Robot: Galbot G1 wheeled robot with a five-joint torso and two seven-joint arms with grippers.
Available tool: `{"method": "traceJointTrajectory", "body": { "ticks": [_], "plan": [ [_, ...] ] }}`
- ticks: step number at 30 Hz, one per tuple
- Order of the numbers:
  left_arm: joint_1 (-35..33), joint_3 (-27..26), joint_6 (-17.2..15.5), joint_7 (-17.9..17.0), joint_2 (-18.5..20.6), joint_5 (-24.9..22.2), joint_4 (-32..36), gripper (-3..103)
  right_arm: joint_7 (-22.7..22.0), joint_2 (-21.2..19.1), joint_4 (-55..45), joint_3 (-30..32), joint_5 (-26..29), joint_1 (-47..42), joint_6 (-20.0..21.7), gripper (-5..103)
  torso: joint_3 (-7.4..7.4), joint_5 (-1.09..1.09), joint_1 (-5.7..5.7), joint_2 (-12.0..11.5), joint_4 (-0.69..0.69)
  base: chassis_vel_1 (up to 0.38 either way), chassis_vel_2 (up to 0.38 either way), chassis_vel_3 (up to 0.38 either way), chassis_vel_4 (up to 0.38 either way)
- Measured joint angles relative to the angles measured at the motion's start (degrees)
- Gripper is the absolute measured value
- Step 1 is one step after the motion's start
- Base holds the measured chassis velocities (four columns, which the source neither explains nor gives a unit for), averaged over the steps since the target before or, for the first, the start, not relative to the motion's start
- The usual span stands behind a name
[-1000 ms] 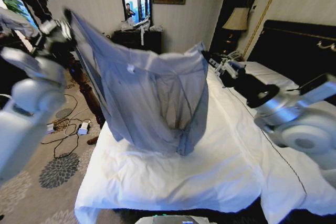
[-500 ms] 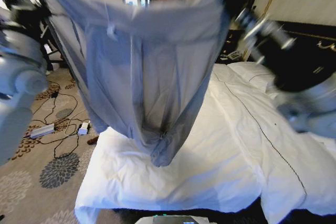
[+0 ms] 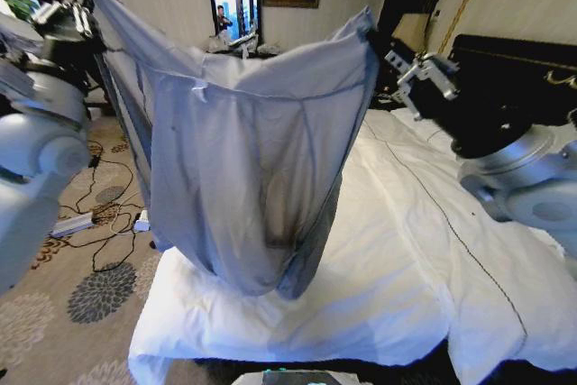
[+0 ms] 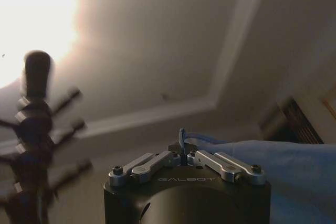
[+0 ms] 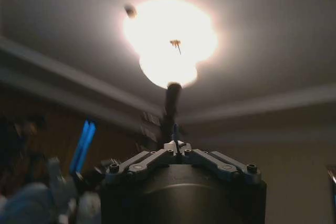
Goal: Pick up the clothes from the bed and hang them on the clothes hanger.
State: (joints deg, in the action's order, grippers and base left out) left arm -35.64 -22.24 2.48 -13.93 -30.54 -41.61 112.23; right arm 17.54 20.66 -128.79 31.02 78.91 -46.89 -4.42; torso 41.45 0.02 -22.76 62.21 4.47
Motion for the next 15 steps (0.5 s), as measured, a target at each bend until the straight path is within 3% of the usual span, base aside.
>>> {"method": "traceJointTrajectory", "body": {
  "ticks": [4, 7, 15],
  "plan": [
    [-4.69, -0.67, 0.23, 0.02, -2.67, 2.35, -0.72, 0, -2.32, 2.15, -0.61, -0.79, -1.84, -4.64, 0.86, 0, 0.01, -0.07, -0.01, 0.00, -0.02, 0.000, 0.000, 0.000, 0.000],
    [-5.27, -0.50, 0.49, 0.19, -3.13, 3.99, -1.47, 0, -5.35, 2.96, -0.80, -1.49, -3.22, -6.57, 2.11, 0, 0.00, 0.00, 0.00, 0.00, -0.01, 0.000, 0.000, 0.000, 0.000],
    [3.16, 0.13, -0.24, -0.97, -3.11, 3.67, -6.37, 0, -7.30, 4.41, 2.02, -1.31, -5.80, -6.29, 3.07, 0, 0.00, 0.01, 0.00, 0.00, 0.00, 0.000, 0.000, 0.000, 0.000]
  ]
}}
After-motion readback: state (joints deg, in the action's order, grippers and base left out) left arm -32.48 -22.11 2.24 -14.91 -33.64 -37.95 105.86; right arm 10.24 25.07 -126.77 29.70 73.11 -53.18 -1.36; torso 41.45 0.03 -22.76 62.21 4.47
